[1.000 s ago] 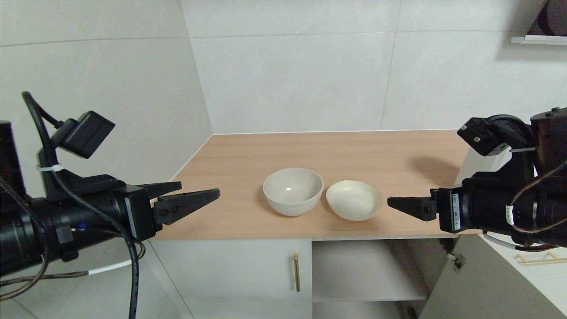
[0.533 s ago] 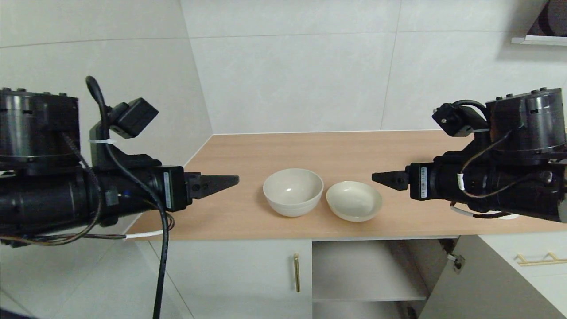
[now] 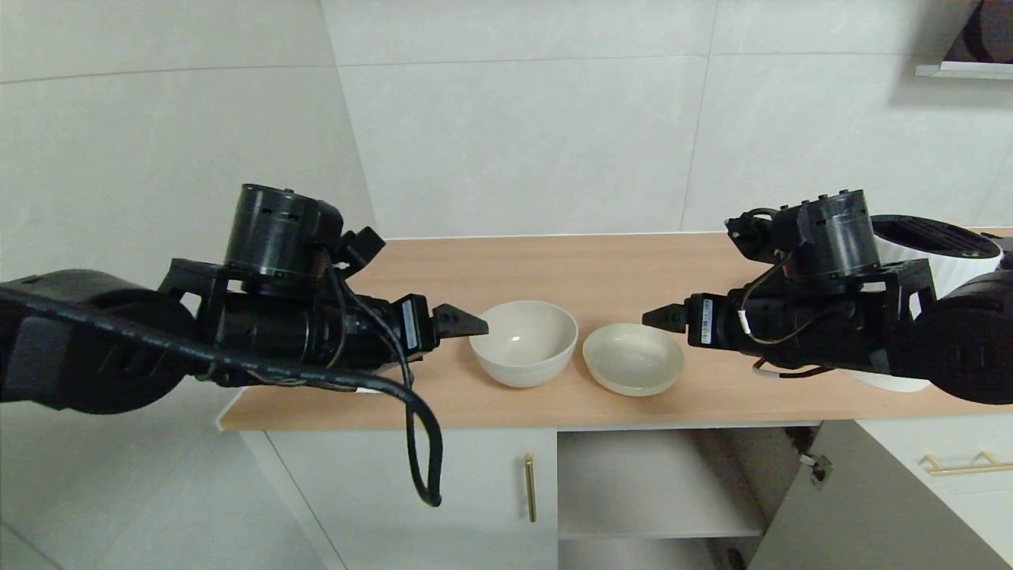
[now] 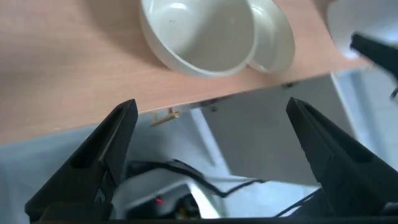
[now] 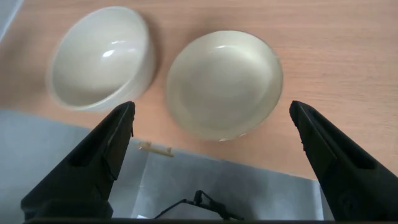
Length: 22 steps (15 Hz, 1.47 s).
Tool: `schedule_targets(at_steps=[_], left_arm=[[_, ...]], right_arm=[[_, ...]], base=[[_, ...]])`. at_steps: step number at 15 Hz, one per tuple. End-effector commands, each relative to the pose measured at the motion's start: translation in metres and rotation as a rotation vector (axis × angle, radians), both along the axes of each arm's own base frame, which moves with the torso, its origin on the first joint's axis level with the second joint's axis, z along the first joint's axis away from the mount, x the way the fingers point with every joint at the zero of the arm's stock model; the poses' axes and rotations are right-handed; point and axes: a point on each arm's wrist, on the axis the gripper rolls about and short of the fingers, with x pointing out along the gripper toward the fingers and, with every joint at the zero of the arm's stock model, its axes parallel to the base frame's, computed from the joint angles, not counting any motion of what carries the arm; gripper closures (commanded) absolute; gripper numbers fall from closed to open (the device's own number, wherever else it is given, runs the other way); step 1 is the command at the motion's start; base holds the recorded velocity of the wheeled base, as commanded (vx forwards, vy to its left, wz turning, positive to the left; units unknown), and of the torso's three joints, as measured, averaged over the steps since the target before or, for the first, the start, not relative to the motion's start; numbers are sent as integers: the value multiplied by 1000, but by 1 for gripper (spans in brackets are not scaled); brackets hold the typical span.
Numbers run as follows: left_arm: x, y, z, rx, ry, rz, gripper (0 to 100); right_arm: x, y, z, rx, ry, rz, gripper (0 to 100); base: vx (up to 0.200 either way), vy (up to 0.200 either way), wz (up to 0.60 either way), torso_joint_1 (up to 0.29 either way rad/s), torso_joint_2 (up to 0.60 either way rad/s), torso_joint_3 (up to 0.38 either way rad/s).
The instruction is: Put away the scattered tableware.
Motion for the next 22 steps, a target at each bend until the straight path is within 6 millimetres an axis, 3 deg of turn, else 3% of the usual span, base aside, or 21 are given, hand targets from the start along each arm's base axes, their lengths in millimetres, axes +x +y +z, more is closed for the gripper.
schedule_targets(at_steps=[1,8,19,20,22], left_arm=[[17,-6,-12,-4,55,22,0],[58,-21,-38,18,112,223,0],[66,-33,-55,1,157,234,0],[66,-33,-56,3,160,234,100],[66,-33,-55,2,157,235,100]], right_arm=[[4,2,-6,-7,14,-2,0],[4,1,-6,-9,13,-6,0],[3,1,-5,-8,10,-8,0],[3,1,-5,-8,8,-8,0],[3,1,-5,-8,8,-8,0]], base=[[0,0,0,0,0,0],[0,0,0,0,0,0],[0,0,0,0,0,0],[0,0,0,0,0,0],[0,0,0,0,0,0]])
